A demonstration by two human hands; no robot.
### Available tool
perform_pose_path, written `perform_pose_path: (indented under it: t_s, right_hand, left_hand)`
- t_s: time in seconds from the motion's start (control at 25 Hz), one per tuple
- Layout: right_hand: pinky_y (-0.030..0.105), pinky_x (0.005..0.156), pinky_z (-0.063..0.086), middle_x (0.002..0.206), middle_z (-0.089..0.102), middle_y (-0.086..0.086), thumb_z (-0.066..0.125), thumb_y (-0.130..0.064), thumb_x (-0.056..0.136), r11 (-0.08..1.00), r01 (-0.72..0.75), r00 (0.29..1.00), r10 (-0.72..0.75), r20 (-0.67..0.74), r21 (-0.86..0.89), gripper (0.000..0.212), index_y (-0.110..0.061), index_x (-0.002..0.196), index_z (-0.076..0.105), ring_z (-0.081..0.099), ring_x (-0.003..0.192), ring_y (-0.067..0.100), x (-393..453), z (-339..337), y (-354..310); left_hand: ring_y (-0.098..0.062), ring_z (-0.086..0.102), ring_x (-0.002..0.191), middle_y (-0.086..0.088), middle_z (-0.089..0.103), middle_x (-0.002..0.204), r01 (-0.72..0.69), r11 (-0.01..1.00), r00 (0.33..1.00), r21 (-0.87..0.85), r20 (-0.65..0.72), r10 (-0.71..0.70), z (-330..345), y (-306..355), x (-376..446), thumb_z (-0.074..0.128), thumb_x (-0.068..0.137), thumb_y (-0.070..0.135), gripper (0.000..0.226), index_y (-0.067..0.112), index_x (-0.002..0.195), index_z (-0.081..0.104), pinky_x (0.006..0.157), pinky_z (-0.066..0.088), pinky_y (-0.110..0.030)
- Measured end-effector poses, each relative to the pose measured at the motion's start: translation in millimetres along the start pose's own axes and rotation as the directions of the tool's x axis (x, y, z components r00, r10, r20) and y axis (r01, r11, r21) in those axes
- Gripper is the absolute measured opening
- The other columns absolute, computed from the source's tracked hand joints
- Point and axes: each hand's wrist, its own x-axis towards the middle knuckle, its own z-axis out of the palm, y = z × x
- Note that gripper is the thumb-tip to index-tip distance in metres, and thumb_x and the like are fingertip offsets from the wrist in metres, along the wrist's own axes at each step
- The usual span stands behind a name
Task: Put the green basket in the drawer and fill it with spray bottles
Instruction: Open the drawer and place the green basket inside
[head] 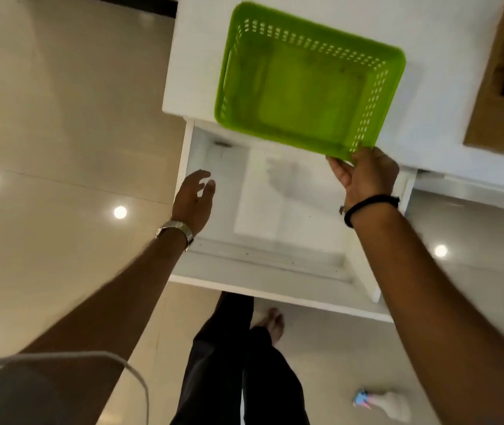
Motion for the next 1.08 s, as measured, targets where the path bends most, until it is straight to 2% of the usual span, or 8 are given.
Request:
perform_pose_path:
  t_s: [0.12, 0.2, 0.24, 0.4, 0.56, 0.64, 0.76, 1.08]
  right_hand:
    - [0.035, 0.064, 0.062, 0.080, 0.075, 0.007, 0.041, 0.011, 0.090, 0.994, -0.078, 0.997, 0.077, -0.029, -0.071, 0.034, -0.009, 0.095, 0.069, 0.074, 0.071, 0.026, -45.2, -66.4, 60.3]
    - [0.034, 0.063, 0.062, 0.094, 0.074, 0.011, 0.041, 0.011, 0.091, 0.981, -0.145, 0.988, 0.135, -0.079, -0.130, 0.039, -0.012, 0.112, 0.066, 0.072, 0.083, 0.030, -60.0, -98.3, 97.6]
    - [0.036, 0.064, 0.063, 0.106, 0.071, 0.015, 0.040, 0.012, 0.091, 0.971, -0.179, 0.981, 0.163, -0.108, -0.161, 0.044, -0.012, 0.119, 0.063, 0.070, 0.088, 0.034, -60.6, -110.1, 116.0]
    - [0.055, 0.085, 0.059, 0.133, 0.059, 0.024, 0.034, 0.016, 0.088, 0.896, -0.308, 0.949, 0.266, -0.170, -0.320, 0.058, -0.009, 0.135, 0.056, 0.063, 0.111, 0.043, -28.4, -127.6, 177.9]
    - [0.057, 0.094, 0.055, 0.133, 0.059, 0.020, 0.036, 0.015, 0.088, 0.748, -0.322, 0.942, 0.314, -0.118, -0.580, 0.060, -0.016, 0.137, 0.051, 0.059, 0.119, 0.042, 12.4, -119.6, 215.7]
    - [0.049, 0.095, 0.054, 0.128, 0.061, 0.018, 0.043, 0.007, 0.087, 0.531, -0.227, 0.953, 0.293, -0.075, -0.816, 0.059, -0.021, 0.139, 0.046, 0.059, 0.115, 0.041, 28.3, -114.0, 227.8]
    - [0.044, 0.096, 0.052, 0.128, 0.060, 0.019, 0.053, -0.003, 0.087, 0.212, -0.116, 0.948, 0.315, -0.044, -0.970, 0.061, -0.016, 0.144, 0.036, 0.059, 0.115, 0.040, 46.2, -112.0, 242.5]
    - [0.052, 0.102, 0.049, 0.131, 0.060, 0.022, 0.061, -0.013, 0.091, -0.010, -0.049, 0.940, 0.337, -0.050, -0.999, 0.072, -0.010, 0.151, 0.022, 0.058, 0.119, 0.042, 54.2, -124.7, 275.7]
  left_hand:
    - [-0.024, 0.065, 0.091, -0.009, 0.070, 0.098, 0.124, 0.985, 0.992, -0.121, 0.020, -0.122, 6.4, -17.3, -14.4, 0.049, 0.093, 0.039, 0.032, 0.016, 0.095, 0.071, 0.090, 0.056, -0.047]
    - [-0.007, 0.057, 0.060, 0.012, 0.064, 0.060, 0.159, 0.970, 0.984, -0.182, -0.048, -0.170, 8.2, -32.2, -20.4, 0.039, 0.098, 0.050, 0.054, 0.020, 0.061, 0.064, 0.062, 0.054, -0.030]
    - [-0.002, 0.059, 0.055, 0.015, 0.065, 0.054, 0.182, 0.958, 0.976, -0.222, -0.075, -0.203, 10.2, -43.0, -20.6, 0.030, 0.101, 0.056, 0.067, 0.017, 0.059, 0.065, 0.057, 0.051, -0.022]
    - [-0.028, 0.073, 0.090, -0.016, 0.077, 0.098, 0.240, 0.970, 0.969, -0.027, -0.043, -0.241, 24.3, -68.7, -17.9, 0.036, 0.099, 0.058, 0.064, 0.008, 0.112, 0.073, 0.075, 0.053, -0.027]
    - [-0.042, 0.067, 0.104, -0.023, 0.071, 0.113, 0.158, 0.897, 0.974, 0.413, 0.083, -0.209, 35.2, -93.0, 11.4, 0.056, 0.093, 0.011, 0.033, 0.006, 0.126, 0.058, 0.088, 0.057, -0.046]
    - [-0.046, 0.064, 0.108, -0.026, 0.068, 0.115, 0.142, 0.802, 0.968, 0.580, 0.090, -0.236, 38.4, -97.8, 24.1, 0.056, 0.088, 0.006, 0.039, 0.003, 0.126, 0.052, 0.090, 0.055, -0.048]
    - [-0.045, 0.061, 0.115, -0.025, 0.063, 0.124, 0.191, 0.783, 0.947, 0.592, 0.099, -0.305, 50.7, -103.6, 41.2, 0.055, 0.087, 0.002, 0.047, 0.002, 0.133, 0.044, 0.094, 0.053, -0.047]
    - [-0.042, 0.054, 0.125, -0.025, 0.053, 0.135, 0.286, 0.792, 0.895, 0.539, 0.145, -0.422, 62.3, -122.7, 50.2, 0.056, 0.090, 0.001, 0.060, -0.002, 0.144, 0.030, 0.090, 0.045, -0.039]
